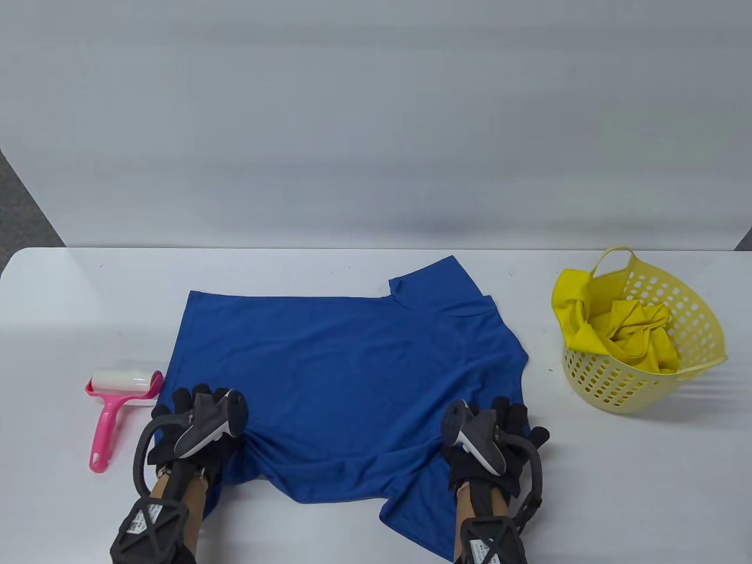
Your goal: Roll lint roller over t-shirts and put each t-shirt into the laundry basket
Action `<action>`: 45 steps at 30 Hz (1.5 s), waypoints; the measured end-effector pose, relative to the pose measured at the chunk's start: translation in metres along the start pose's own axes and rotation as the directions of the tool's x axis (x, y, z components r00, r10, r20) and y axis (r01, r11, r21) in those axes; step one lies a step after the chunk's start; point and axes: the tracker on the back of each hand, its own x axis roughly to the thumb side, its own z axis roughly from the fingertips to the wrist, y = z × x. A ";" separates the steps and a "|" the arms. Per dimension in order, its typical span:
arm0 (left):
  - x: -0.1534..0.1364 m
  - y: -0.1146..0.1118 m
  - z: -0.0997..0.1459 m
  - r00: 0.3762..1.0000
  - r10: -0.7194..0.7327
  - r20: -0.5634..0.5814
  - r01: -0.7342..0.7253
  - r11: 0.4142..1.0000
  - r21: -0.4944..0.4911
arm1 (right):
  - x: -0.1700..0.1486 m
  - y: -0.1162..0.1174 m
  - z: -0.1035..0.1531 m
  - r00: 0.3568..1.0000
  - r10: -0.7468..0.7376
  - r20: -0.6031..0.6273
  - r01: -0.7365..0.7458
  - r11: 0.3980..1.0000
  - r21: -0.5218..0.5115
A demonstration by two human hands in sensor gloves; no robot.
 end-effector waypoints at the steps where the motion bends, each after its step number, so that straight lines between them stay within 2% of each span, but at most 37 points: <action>1: 0.000 -0.001 -0.001 1.000 0.025 0.009 -0.025 0.999 0.028 | -0.001 -0.002 0.001 0.998 -0.051 0.023 0.052 0.997 -0.057; 5: -0.001 0.003 0.004 0.998 0.043 0.045 -0.049 0.990 0.133 | -0.003 -0.009 0.006 0.994 -0.031 0.103 0.046 0.989 -0.142; 8: -0.003 0.008 0.013 0.995 0.000 0.101 -0.016 0.987 0.158 | -0.010 -0.016 0.013 0.960 -0.196 0.198 0.222 0.968 -0.118; 9: -0.007 0.012 0.016 0.991 0.055 0.123 -0.075 0.982 0.173 | -0.014 -0.020 0.015 0.935 -0.279 0.221 0.305 0.948 -0.094; 10: -0.016 0.019 0.021 0.961 0.218 0.170 -0.247 0.953 0.174 | -0.021 -0.027 0.017 0.861 -0.427 0.277 0.453 0.891 -0.035; 11: -0.025 0.026 0.026 0.898 0.384 0.215 -0.421 0.892 0.163 | -0.027 -0.033 0.019 0.760 -0.566 0.320 0.589 0.807 0.028; 12: -0.033 0.032 0.030 0.820 0.510 0.260 -0.555 0.820 0.142 | -0.032 -0.038 0.021 0.663 -0.669 0.336 0.686 0.722 0.084; 13: -0.045 0.040 0.036 0.669 0.662 0.339 -0.724 0.684 0.094 | -0.040 -0.046 0.024 0.496 -0.795 0.350 0.796 0.577 0.183; 14: -0.052 0.045 0.040 0.561 0.730 0.389 -0.807 0.588 0.060 | -0.045 -0.050 0.027 0.393 -0.852 0.345 0.840 0.486 0.243; 15: -0.063 0.054 0.047 0.392 0.793 0.466 -0.895 0.446 -0.006 | -0.052 -0.058 0.031 0.223 -0.919 0.325 0.878 0.334 0.342; 16: -0.069 0.059 0.050 0.294 0.814 0.501 -0.927 0.371 -0.060 | -0.055 -0.062 0.034 0.127 -0.942 0.312 0.878 0.253 0.406; 17: -0.078 0.067 0.056 0.140 0.839 0.526 -0.950 0.263 -0.168 | -0.057 -0.068 0.040 -0.046 -0.955 0.294 0.827 0.129 0.547; 18: -0.086 0.073 0.060 -0.006 0.846 0.534 -0.942 0.175 -0.288 | -0.057 -0.074 0.045 -0.222 -0.927 0.302 0.745 0.039 0.666; 19: -0.090 0.075 0.062 -0.108 0.844 0.525 -0.923 0.110 -0.368 | -0.056 -0.078 0.048 -0.336 -0.899 0.282 0.680 -0.024 0.732; 20: -0.094 0.077 0.063 -0.261 0.838 0.479 -0.864 0.018 -0.503 | -0.053 -0.082 0.053 -0.503 -0.837 0.213 0.586 -0.149 0.797; 21: -0.095 0.077 0.063 -0.353 0.832 0.428 -0.801 -0.033 -0.598 | -0.049 -0.085 0.055 -0.610 -0.780 0.138 0.502 -0.246 0.829; 22: -0.095 0.076 0.062 -0.377 0.844 0.381 -0.761 -0.047 -0.647 | -0.046 -0.082 0.056 -0.634 -0.771 0.059 0.450 -0.306 0.839; 23: -0.095 0.072 0.059 -0.335 0.872 0.356 -0.773 -0.039 -0.633 | -0.045 -0.073 0.052 -0.599 -0.801 -0.008 0.475 -0.363 0.801; 24: -0.095 0.069 0.056 -0.270 0.896 0.352 -0.810 -0.014 -0.586 | -0.046 -0.066 0.047 -0.543 -0.840 -0.022 0.550 -0.375 0.747; 25: -0.096 0.060 0.047 -0.104 0.933 0.344 -0.878 0.076 -0.473 | -0.052 -0.053 0.038 -0.408 -0.913 -0.012 0.696 -0.319 0.644; 27: -0.092 0.042 0.031 0.170 0.955 0.242 -0.915 0.244 -0.321 | -0.065 -0.031 0.022 -0.092 -0.995 -0.029 0.892 -0.096 0.443; 28: -0.088 0.031 0.024 0.318 0.932 0.175 -0.904 0.353 -0.240 | -0.073 -0.023 0.016 0.120 -0.992 -0.043 0.944 0.101 0.314; 29: -0.083 0.025 0.021 0.419 0.898 0.133 -0.882 0.438 -0.177 | -0.077 -0.019 0.014 0.284 -0.958 -0.039 0.937 0.269 0.224; 30: -0.074 0.021 0.018 0.592 0.800 0.102 -0.796 0.600 -0.081 | -0.080 -0.017 0.011 0.515 -0.857 -0.019 0.851 0.509 0.128; 31: -0.068 0.021 0.018 0.710 0.698 0.093 -0.700 0.714 -0.017 | -0.080 -0.018 0.010 0.632 -0.775 0.020 0.771 0.631 0.081; 32: -0.059 0.026 0.021 0.877 0.474 0.074 -0.479 0.874 0.081 | -0.081 -0.025 0.009 0.737 -0.658 0.155 0.667 0.745 -0.012; 33: -0.053 0.029 0.024 0.943 0.327 0.062 -0.333 0.931 0.149 | -0.080 -0.030 0.010 0.750 -0.623 0.221 0.649 0.758 -0.065; 34: -0.045 0.033 0.029 0.984 0.139 0.108 -0.162 0.957 0.242 | -0.076 -0.040 0.015 0.742 -0.608 0.282 0.658 0.740 -0.135; 35: -0.041 0.033 0.031 0.982 0.082 0.170 -0.126 0.956 0.266 | -0.074 -0.045 0.018 0.726 -0.615 0.308 0.676 0.720 -0.155; 36: -0.039 0.032 0.031 0.955 0.108 0.275 -0.178 0.954 0.241 | -0.070 -0.052 0.024 0.691 -0.633 0.349 0.707 0.693 -0.142; 37: -0.038 0.031 0.030 0.932 0.153 0.330 -0.227 0.954 0.198 | -0.067 -0.053 0.025 0.682 -0.639 0.356 0.711 0.694 -0.115; 38: -0.037 0.028 0.027 0.881 0.243 0.407 -0.305 0.948 0.094 | -0.059 -0.054 0.029 0.686 -0.634 0.357 0.679 0.734 0.000; 39: -0.036 0.025 0.025 0.855 0.290 0.431 -0.332 0.943 0.024 | -0.055 -0.053 0.030 0.712 -0.616 0.337 0.629 0.773 0.082; 40: -0.035 0.021 0.022 0.859 0.312 0.406 -0.320 0.946 -0.050 | -0.047 -0.047 0.032 0.789 -0.549 0.275 0.499 0.834 0.234; 41: -0.034 0.015 0.020 0.888 0.283 0.363 -0.254 0.959 -0.126 | -0.037 -0.036 0.033 0.871 -0.433 0.231 0.345 0.875 0.339; 43: -0.029 0.005 0.019 0.931 0.169 0.325 -0.128 0.981 -0.143 | -0.020 -0.018 0.029 0.889 -0.373 0.266 0.289 0.907 0.307; 45: -0.022 -0.001 0.019 0.928 0.121 0.352 -0.065 0.984 -0.167 | -0.006 -0.002 0.024 0.922 -0.286 0.261 0.160 0.896 0.415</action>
